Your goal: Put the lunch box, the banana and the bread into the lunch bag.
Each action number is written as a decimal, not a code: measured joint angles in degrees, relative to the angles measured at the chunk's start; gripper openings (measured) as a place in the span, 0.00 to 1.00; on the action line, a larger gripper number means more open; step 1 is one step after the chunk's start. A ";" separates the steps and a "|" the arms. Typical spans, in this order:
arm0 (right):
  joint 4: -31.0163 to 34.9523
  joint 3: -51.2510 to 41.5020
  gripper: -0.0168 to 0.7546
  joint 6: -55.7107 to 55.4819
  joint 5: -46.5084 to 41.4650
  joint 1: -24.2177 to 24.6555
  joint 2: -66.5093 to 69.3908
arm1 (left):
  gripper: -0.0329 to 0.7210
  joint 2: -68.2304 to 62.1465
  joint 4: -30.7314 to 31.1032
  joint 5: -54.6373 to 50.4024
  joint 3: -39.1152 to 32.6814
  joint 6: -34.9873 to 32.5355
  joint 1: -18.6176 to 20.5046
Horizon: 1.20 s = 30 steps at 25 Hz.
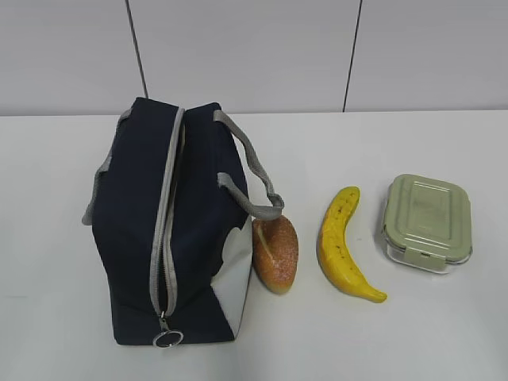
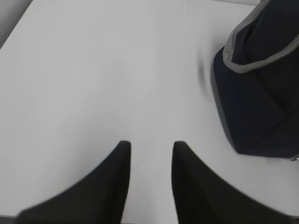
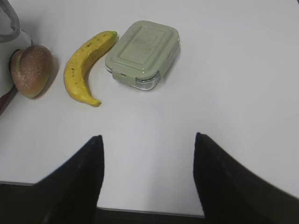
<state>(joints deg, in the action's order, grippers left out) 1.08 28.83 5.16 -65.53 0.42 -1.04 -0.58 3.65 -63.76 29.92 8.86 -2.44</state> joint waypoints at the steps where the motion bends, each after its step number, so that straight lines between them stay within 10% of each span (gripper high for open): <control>1: 0.00 0.00 0.61 0.00 0.00 0.00 0.00 | 0.36 -1.15 -0.10 0.06 0.00 0.00 0.00; 30: 0.00 0.00 0.61 -0.10 0.00 0.00 0.00 | 0.42 -62.94 -20.76 3.15 29.03 0.01 0.00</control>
<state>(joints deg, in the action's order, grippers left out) 1.08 28.83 5.06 -65.53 0.42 -1.04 -63.52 -17.11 -60.61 58.96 8.87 -2.44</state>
